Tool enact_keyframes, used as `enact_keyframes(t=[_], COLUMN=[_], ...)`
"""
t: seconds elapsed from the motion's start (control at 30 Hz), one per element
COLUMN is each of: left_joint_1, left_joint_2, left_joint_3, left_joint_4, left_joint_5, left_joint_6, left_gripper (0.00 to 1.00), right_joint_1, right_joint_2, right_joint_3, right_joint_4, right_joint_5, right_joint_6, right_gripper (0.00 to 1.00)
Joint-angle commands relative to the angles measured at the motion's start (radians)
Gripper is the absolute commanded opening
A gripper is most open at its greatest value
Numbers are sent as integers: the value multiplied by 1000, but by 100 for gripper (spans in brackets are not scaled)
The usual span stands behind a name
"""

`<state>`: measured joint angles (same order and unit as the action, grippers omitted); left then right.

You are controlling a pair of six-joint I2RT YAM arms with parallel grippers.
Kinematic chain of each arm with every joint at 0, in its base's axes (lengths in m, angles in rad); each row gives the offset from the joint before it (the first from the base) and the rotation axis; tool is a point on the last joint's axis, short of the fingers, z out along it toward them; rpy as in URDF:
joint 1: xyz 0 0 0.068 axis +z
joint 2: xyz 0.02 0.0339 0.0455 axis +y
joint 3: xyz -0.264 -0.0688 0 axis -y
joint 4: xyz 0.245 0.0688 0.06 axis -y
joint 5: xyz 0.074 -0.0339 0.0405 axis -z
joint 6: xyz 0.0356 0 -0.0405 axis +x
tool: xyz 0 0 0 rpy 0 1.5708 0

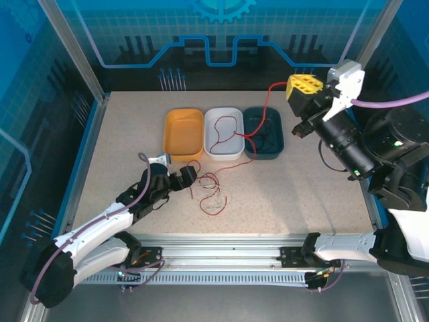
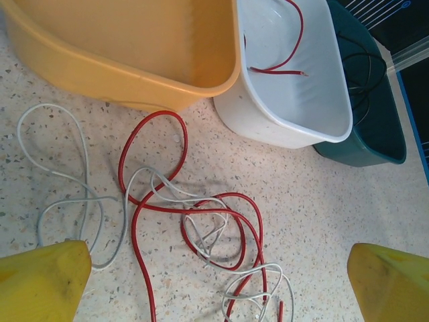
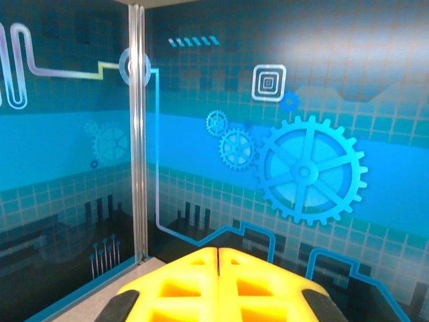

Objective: Untangle the cables

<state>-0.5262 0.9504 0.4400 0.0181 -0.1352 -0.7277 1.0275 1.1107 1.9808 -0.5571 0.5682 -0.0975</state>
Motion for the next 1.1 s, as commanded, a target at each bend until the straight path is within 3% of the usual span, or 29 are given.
enact_keyframes(t=[0.0,0.4,0.83,1.07], left_joint_1=[7,5,7,6], left_joint_2=[-13,-83,-186,-232], left_joint_3=[23,28,-9,-14], left_joint_4=[-30,-109,-154,-185], left_joint_5=[-16,-54,-73,-95], left_joint_6=[-2,0,-3,-4], left_gripper=[99,99,99,99], right_joint_1=[-3,-34,-343,-405], right_joint_2=[3,165,430,553], right_joint_3=[55,140,372,437], right_joint_4=[29,39,24,57], right_joint_5=[6,80,-210,-274], right_joint_6=[-59,-128,63,97], right_gripper=[0,0,0,0])
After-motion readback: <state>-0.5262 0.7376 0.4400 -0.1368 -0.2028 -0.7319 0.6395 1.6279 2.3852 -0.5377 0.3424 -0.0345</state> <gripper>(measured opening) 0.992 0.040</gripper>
